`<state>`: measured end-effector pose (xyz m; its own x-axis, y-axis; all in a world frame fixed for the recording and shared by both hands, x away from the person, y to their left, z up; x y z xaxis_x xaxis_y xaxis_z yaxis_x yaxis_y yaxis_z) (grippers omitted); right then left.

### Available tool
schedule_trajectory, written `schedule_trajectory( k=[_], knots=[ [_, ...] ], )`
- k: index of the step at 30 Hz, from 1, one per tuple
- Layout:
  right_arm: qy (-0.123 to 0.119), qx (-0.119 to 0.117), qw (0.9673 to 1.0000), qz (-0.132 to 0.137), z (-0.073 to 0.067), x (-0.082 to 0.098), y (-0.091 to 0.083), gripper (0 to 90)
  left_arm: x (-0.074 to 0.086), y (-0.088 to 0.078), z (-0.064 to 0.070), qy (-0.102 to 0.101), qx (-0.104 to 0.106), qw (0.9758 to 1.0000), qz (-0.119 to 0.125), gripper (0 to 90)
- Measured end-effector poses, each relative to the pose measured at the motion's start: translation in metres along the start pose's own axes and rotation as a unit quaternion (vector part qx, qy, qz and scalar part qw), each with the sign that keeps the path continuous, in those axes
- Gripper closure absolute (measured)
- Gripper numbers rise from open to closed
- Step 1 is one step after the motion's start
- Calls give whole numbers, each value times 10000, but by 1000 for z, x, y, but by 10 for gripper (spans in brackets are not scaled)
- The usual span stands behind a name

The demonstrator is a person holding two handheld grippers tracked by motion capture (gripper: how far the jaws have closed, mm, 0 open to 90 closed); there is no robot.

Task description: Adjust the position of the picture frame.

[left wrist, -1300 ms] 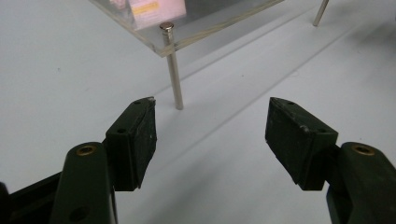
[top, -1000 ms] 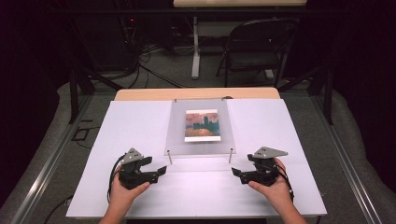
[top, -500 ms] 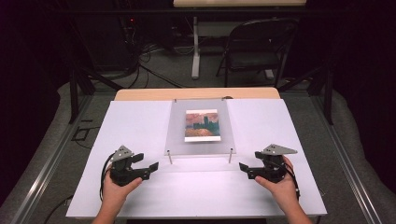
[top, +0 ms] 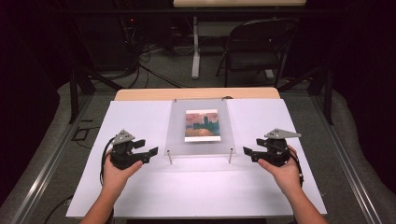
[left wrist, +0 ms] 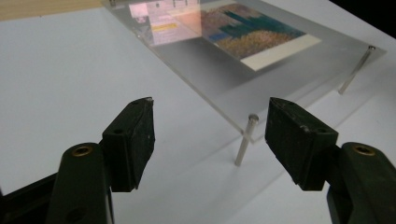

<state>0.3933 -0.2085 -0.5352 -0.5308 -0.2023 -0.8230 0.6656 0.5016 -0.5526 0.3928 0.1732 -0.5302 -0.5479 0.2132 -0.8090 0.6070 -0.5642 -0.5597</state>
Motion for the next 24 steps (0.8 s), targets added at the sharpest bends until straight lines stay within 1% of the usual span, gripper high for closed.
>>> schedule_trajectory(
  k=[1, 2, 3, 4, 5, 6, 7, 8, 9, 11, 12, 14, 15, 17, 18, 20, 21, 22, 23, 24],
  knots=[
    [0, 0, 10000, 0, 0, 0, 0, 336, 0, 0, 0, 0, 0, 10000, 0, 337],
    [22, 12, 10000, -1, 4, -9, 4, 343, -8, 4, -3, -5, 3, 10000, 12, 339],
    [22, 12, 10000, -1, 4, -9, 4, 343, -8, 4, -3, -5, 3, 10000, 12, 339],
    [19, 10, 10000, 8, 8, -16, 9, 357, -15, 9, -5, -71, -1, 10000, 52, 339],
    [19, 10, 10000, 8, 8, -16, 9, 357, -15, 9, -5, -71, -1, 10000, 52, 340],
    [9, -4, 10000, -35, 11, -21, 15, 367, -18, 12, -7, -93, -41, 9999, 44, 340],
    [2, -27, 10000, -20, 11, -23, 18, 378, -22, 18, -10, -95, -72, 9999, 22, 344],
    [-18, -25, 10000, -77, 12, -24, 20, 390, -24, 21, -12, -144, -70, 9999, 16, 358],
    [-18, -25, 10000, -77, 12, -24, 20, 390, -24, 21, -12, -144, -70, 9999, 16, 360],
    [-98, -11, 9999, -135, 14, -26, 28, 393, -29, 27, -17, -202, -90, 9998, 1, 371],
    [-159, 61, 9997, -159, 17, -28, 34, 392, -34, 32, -19, -233, -96, 9997, 40, 388],
    [-152, 16, 9995, -270, 18, -29, 40, 411, -36, 34, -20, -257, -95, 9996, 45, 400],
    [-162, 66, 9995, -257, 21, -31, 44, 411, -41, 38, -22, -262, -77, 9996, 78, 402],
    [-170, 88, 9995, -245, 22, -33, 46, 409, -43, 41, -23, -255, -103, 9996, 78, 402],
    [-149, 165, 9994, -247, 26, -37, 51, 402, -46, 43, -24, -226, -147, 9996, 73, 400],
    [-40, 88, 9998, -197, 27, -42, 57, 409, -50, 48, -25, -163, -163, 9997, 53, 381],
    [-40, 88, 9998, -197, 27, -42, 57, 409, -52, 51, -26, -131, -191, 9997, 12, 381],
    [-51, 76, 9999, -143, 28, -45, 60, 416, -54, 53, -27, -116, -243, 9996, -30, 381],
    [-89, 100, 9998, -144, 31, -50, 66, 441, -56, 57, -28, -114, -263, 9996, -34, 381],
    [-106, 110, 9998, -105, 31, -52, 68, 441, -58, 62, -31, -116, -296, 9995, -89, 381]
  ],
)
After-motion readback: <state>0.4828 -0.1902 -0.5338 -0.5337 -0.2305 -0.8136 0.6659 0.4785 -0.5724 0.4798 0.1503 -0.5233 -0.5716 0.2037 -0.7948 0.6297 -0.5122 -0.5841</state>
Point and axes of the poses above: each handheld gripper's, and its own axes: y roughly forward along the jaws, x roughly out of its underside, z roughly to its right, the point moved 8 cm from there along y, roughly forward along the jaws
